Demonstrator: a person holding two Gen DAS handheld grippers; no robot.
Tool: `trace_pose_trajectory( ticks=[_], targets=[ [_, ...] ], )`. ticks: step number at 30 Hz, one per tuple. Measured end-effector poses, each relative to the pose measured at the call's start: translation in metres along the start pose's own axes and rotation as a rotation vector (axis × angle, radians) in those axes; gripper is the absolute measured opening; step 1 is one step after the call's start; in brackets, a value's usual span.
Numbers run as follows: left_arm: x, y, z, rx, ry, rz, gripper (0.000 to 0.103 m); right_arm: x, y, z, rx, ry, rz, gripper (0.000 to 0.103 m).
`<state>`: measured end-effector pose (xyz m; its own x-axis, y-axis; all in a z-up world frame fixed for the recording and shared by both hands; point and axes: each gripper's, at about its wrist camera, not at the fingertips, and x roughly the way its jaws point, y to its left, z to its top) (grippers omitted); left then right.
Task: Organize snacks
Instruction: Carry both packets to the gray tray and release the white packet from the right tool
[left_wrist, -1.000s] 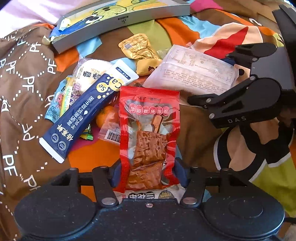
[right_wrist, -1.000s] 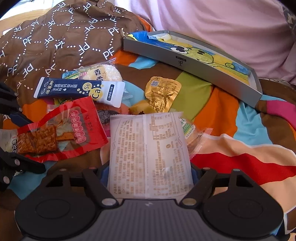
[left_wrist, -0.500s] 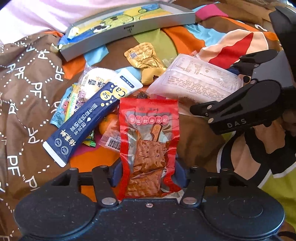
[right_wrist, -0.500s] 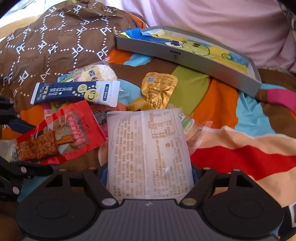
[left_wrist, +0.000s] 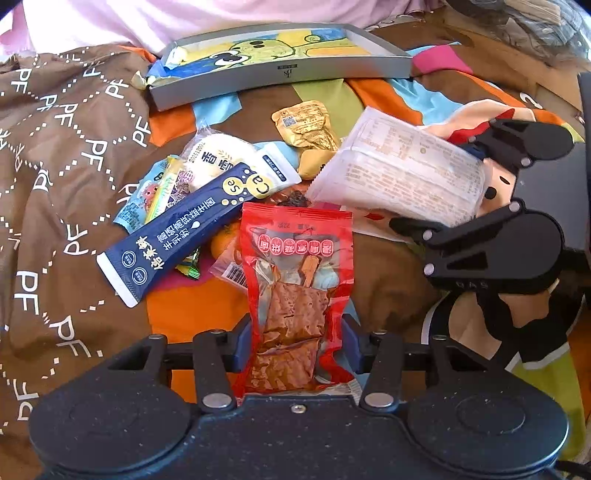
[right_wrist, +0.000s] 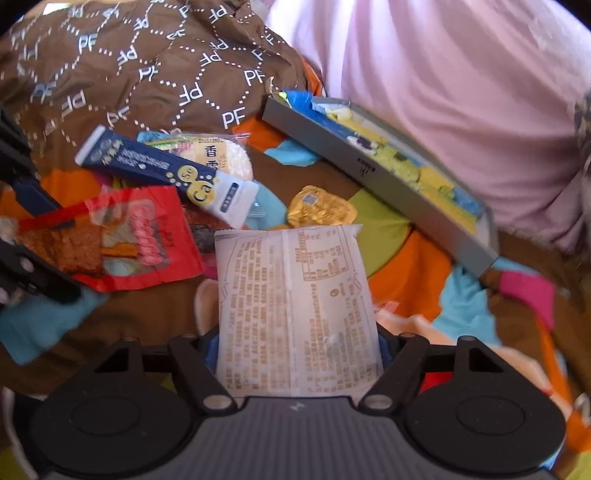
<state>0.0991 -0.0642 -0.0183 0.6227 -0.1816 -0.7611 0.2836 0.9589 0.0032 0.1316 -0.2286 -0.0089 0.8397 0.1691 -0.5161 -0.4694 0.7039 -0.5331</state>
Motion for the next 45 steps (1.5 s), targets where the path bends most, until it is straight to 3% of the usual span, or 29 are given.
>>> trace_pose_trajectory(
  ticks=[5,14,26,30,36,45],
  targets=[
    [-0.007,-0.002,-0.003,-0.007,-0.043,-0.016,0.050,0.000,0.011,-0.002,-0.130,-0.058,-0.131,0.077],
    [-0.021,-0.002,0.021,-0.037,-0.179,-0.004,0.049,-0.008,-0.001,0.004,-0.090,-0.170,-0.232,0.076],
    [-0.014,0.017,0.145,-0.017,-0.304,0.029,0.050,0.037,-0.083,0.042,0.127,-0.374,-0.382,0.076],
    [-0.002,0.015,0.192,-0.018,-0.301,0.083,0.050,0.055,-0.113,0.042,0.209,-0.370,-0.364,0.076],
    [0.030,0.018,0.262,-0.105,-0.312,0.137,0.050,0.076,-0.144,0.046,0.300,-0.375,-0.330,0.076],
    [0.106,0.031,0.311,-0.215,-0.274,0.177,0.050,0.117,-0.187,0.045,0.473,-0.389,-0.244,0.077]
  ],
)
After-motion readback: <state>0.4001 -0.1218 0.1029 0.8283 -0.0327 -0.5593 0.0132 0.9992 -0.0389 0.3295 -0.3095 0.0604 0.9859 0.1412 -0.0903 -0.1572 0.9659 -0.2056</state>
